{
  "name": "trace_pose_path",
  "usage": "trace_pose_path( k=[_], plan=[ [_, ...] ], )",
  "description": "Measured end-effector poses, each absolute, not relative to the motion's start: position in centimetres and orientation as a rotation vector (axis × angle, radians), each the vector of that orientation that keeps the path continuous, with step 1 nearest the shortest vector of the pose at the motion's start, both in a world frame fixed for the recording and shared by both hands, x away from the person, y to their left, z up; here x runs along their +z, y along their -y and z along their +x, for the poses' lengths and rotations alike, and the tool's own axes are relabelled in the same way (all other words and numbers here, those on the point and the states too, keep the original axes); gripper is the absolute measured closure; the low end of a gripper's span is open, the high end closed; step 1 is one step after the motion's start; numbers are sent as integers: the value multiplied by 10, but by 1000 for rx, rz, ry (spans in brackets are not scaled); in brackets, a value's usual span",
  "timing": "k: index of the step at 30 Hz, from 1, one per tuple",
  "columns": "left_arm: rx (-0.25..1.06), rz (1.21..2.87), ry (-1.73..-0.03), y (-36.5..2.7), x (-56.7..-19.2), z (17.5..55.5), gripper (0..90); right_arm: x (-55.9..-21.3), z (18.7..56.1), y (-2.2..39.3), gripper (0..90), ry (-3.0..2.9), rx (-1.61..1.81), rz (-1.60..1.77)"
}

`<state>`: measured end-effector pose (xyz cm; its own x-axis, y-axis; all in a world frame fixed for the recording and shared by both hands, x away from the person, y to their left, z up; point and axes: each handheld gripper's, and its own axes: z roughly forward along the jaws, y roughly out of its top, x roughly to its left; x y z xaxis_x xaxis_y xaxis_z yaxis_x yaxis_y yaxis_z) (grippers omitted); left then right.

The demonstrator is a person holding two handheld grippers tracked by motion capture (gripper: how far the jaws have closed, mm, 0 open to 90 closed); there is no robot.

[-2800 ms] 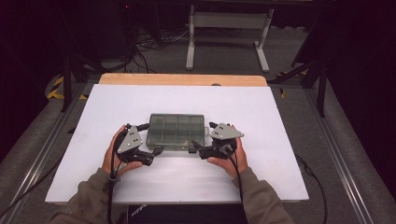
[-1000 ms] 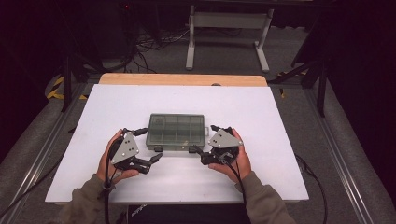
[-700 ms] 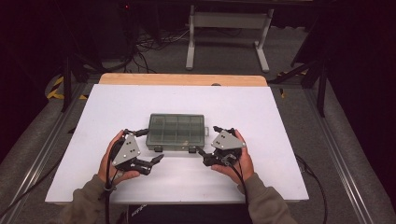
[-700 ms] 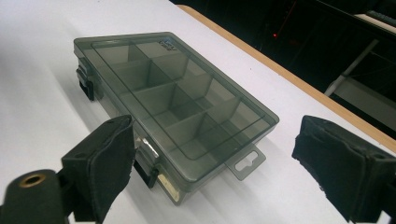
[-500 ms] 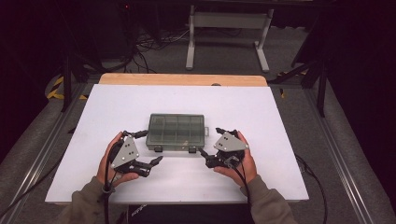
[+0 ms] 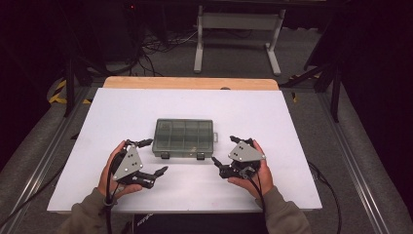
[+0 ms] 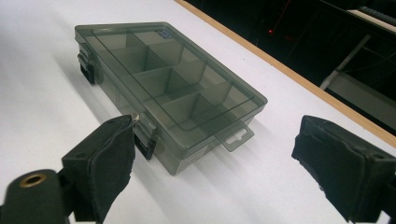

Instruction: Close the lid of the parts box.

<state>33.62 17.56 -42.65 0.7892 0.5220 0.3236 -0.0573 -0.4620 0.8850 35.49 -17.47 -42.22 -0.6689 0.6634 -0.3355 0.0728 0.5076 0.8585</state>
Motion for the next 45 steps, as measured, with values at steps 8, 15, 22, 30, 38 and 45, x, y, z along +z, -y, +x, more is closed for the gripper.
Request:
trace_pose_path(
  k=[8,15,22,30,38,45],
  plan=[
    [705,1945,-356,-181,-428,330,76,-425,349,181,128,-2086,1135,605],
    [715,1956,-358,-185,-430,325,76,-426,344,183,132,-2077,1131,596],
    [718,1952,-371,-191,-432,321,76,-426,340,187,134,-2066,1132,593],
    [715,1958,-384,-196,-435,317,77,-427,337,194,134,-2056,1123,604],
    [722,1957,-394,-201,-436,315,76,-427,337,194,134,-2056,1114,601],
    [722,1948,-402,-205,-437,312,77,-428,337,193,133,-2059,1111,607]
  ],
)
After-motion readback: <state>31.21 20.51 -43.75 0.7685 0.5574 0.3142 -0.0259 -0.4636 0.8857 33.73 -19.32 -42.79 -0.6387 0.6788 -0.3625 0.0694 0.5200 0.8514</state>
